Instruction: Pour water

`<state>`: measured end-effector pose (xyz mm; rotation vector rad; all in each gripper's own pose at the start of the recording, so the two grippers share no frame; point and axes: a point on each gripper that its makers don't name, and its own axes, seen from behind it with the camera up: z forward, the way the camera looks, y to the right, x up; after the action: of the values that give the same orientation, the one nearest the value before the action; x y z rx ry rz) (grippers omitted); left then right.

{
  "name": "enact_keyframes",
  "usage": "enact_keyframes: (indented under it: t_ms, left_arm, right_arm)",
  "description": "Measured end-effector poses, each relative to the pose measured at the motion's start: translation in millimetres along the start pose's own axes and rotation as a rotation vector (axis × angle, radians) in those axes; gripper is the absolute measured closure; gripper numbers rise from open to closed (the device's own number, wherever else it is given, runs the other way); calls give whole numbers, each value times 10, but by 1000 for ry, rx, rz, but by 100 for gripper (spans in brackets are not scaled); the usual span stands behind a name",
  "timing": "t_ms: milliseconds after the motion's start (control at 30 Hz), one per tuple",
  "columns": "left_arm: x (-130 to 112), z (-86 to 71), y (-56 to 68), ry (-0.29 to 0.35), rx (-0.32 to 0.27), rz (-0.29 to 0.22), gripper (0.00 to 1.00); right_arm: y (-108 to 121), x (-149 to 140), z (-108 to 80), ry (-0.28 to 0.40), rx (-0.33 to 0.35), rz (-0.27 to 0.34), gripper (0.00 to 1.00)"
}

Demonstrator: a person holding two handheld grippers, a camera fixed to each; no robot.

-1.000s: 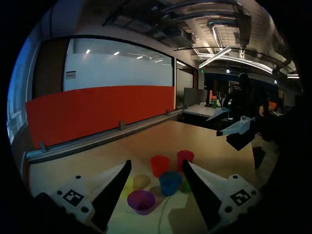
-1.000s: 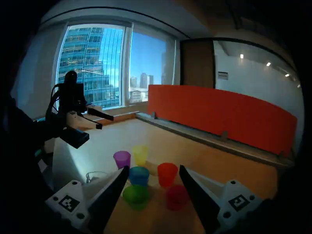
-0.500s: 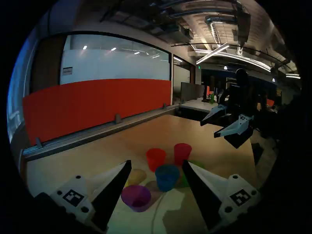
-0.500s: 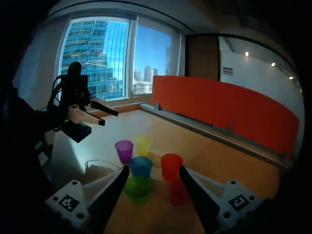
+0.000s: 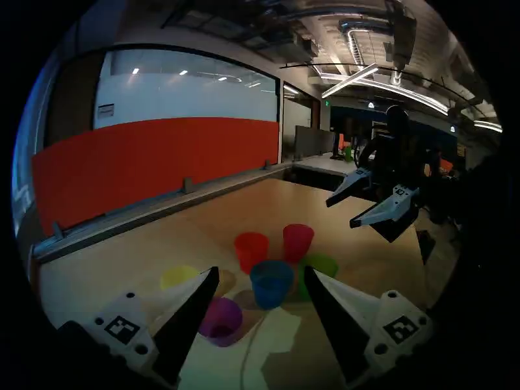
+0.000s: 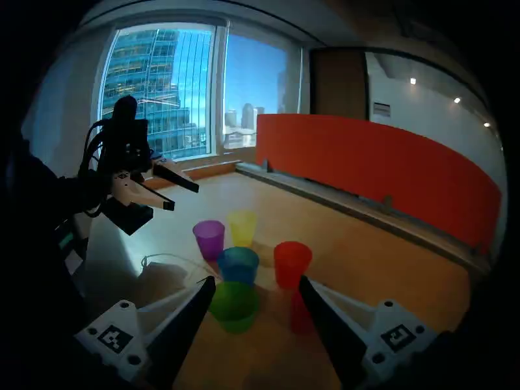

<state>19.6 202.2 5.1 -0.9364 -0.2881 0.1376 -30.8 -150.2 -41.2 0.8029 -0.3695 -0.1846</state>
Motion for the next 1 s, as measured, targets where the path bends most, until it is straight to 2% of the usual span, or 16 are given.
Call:
enact_keyframes:
  t_ms: [1000]
  left_arm:
    - [-387,201,122,-89,-30,36,3]
  right_arm:
    - [-158,-556,226,-85,31,3,0]
